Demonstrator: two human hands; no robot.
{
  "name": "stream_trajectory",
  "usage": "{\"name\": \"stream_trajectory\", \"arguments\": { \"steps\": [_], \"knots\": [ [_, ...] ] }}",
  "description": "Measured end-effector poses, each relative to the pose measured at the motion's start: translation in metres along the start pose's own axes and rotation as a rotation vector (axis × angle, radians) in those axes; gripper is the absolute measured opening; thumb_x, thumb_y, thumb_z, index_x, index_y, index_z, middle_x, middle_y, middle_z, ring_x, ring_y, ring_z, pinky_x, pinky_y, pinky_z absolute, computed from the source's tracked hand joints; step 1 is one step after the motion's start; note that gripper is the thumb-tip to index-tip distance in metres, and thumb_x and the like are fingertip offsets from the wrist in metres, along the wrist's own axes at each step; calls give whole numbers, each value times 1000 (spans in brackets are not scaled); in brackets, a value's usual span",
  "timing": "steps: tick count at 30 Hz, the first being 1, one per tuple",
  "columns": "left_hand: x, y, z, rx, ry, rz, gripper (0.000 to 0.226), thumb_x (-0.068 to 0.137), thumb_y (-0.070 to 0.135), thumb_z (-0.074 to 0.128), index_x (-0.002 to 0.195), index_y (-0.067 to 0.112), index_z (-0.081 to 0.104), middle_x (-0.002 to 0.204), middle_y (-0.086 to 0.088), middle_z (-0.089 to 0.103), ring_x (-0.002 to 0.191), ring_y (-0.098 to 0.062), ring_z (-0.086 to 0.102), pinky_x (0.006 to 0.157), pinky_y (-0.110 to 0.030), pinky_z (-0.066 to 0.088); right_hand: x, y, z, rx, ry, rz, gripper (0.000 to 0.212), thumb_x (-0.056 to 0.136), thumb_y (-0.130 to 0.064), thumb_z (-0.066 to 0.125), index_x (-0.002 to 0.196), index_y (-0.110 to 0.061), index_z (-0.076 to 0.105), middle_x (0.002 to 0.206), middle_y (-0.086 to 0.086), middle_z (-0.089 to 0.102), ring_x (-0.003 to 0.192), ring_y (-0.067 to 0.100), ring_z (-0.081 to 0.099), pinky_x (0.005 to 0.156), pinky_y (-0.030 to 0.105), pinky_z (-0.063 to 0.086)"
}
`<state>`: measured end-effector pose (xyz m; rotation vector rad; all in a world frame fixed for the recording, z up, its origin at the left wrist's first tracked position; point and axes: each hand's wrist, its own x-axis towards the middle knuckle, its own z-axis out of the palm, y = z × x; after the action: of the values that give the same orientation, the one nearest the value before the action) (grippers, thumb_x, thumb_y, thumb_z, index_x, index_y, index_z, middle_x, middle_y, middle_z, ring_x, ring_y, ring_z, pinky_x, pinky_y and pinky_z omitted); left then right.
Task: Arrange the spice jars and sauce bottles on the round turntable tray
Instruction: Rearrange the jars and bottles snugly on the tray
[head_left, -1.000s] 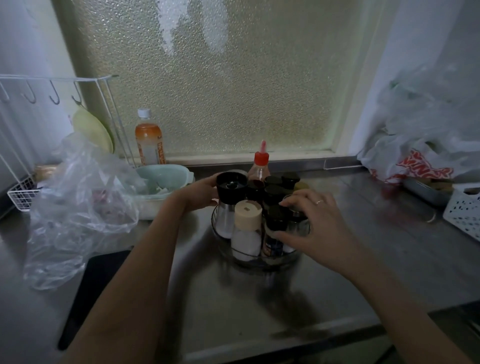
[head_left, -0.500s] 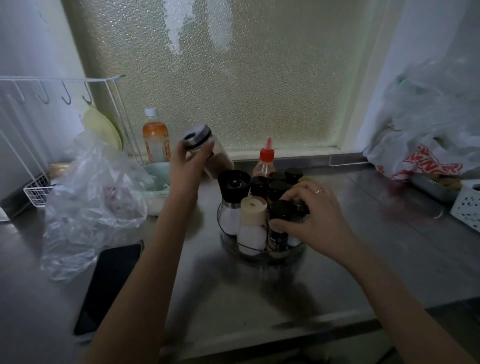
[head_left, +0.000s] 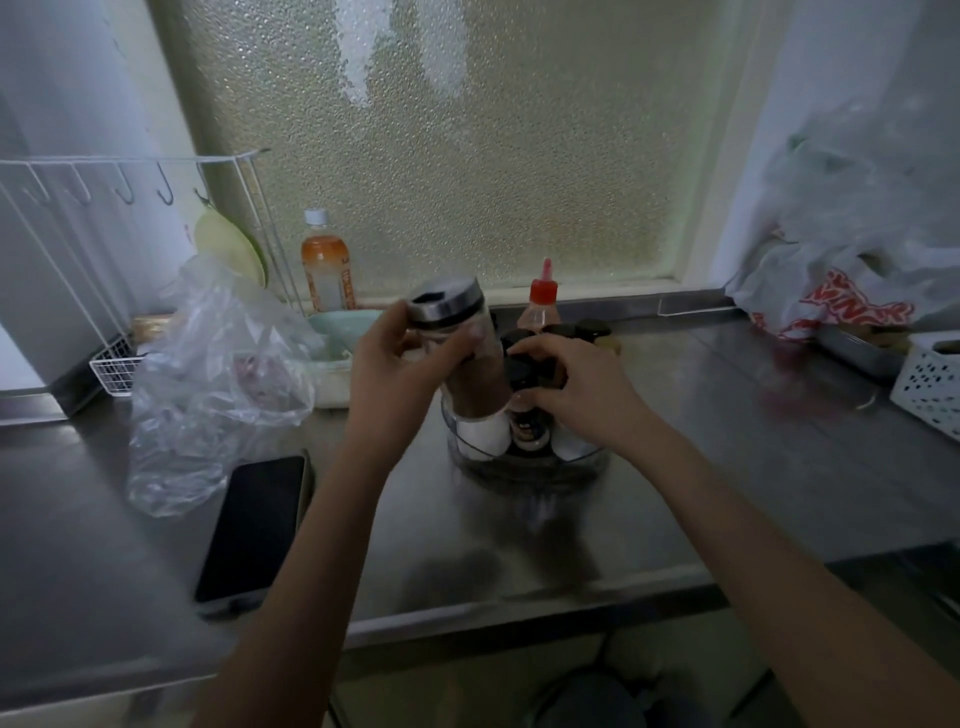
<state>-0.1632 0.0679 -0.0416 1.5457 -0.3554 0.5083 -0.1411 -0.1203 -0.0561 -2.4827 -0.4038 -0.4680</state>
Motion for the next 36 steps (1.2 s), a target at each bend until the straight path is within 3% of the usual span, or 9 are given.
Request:
{"name": "stream_trajectory", "arguments": {
  "steps": [5, 10, 13, 16, 19, 23, 26, 32, 36],
  "knots": [
    [-13, -10, 19, 80, -38, 9, 41, 68, 21, 80, 106, 12, 66, 95, 5, 70, 82, 0, 62, 70, -11, 47, 1, -4, 7, -203, -2, -9, 41, 82, -23, 63, 122, -26, 51, 106, 6, 60, 104, 27, 51, 82, 35, 30],
    [-17, -21, 34, 144, -9, 28, 41, 69, 18, 80, 108, 14, 66, 99, 8, 69, 91, -2, 62, 79, -11, 47, -9, 5, -29, 358, -87, -60, 64, 78, 6, 52, 128, -34, 50, 123, -7, 60, 120, 9, 53, 94, 30, 48],
    [-17, -20, 48, 133, 1, 6, 34, 70, 23, 80, 101, 19, 65, 93, 12, 68, 85, 6, 61, 75, -10, 47, -15, -2, -31, 332, -213, -62, 67, 75, -23, 69, 129, -48, 38, 120, -14, 60, 117, 3, 55, 95, 30, 47],
    [-15, -13, 58, 236, -105, 108, 35, 72, 44, 69, 97, 21, 66, 92, 7, 69, 86, 2, 62, 77, -15, 47, -14, -8, -25, 272, -74, -52, 69, 63, -35, 77, 123, -36, 44, 113, -9, 65, 106, 10, 62, 92, 39, 51],
    [-1, -5, 45, 223, -170, 152, 46, 83, 50, 39, 87, 17, 70, 81, -2, 70, 81, -14, 63, 77, -36, 51, -17, -10, -34, 508, 134, -17, 55, 66, -12, 83, 109, -23, 50, 98, -15, 62, 88, -11, 61, 79, 17, 49],
    [23, -14, 41, 1030, -370, 308, 55, 77, 64, 32, 97, 26, 65, 87, 4, 67, 103, -20, 51, 85, -33, 24, -14, -2, -62, 636, 334, 40, 51, 71, -8, 78, 112, -14, 49, 93, -16, 60, 77, -16, 59, 71, 8, 46],
    [25, -23, 57, 1261, -500, 236, 61, 71, 72, 50, 107, 22, 58, 91, 2, 62, 109, -25, 44, 89, -43, 23, -14, 2, -65, 563, 278, 76, 52, 69, -24, 80, 114, -16, 54, 101, -14, 63, 90, -7, 61, 78, 16, 49],
    [30, -37, 57, 944, -363, 128, 49, 71, 56, 64, 103, 19, 61, 98, 2, 64, 112, -25, 51, 107, -54, 25, -21, 3, -58, 576, 286, 78, 40, 70, -28, 79, 102, -28, 55, 98, -15, 64, 92, -2, 62, 82, 22, 50],
    [39, -3, 30, 365, -29, 65, 53, 68, 54, 66, 100, 12, 63, 86, 2, 65, 79, -10, 62, 69, -26, 49, -21, 6, -49, 574, 281, 77, 47, 68, -22, 82, 108, -15, 58, 94, -14, 66, 84, -6, 62, 75, 14, 48]
  ]
}}
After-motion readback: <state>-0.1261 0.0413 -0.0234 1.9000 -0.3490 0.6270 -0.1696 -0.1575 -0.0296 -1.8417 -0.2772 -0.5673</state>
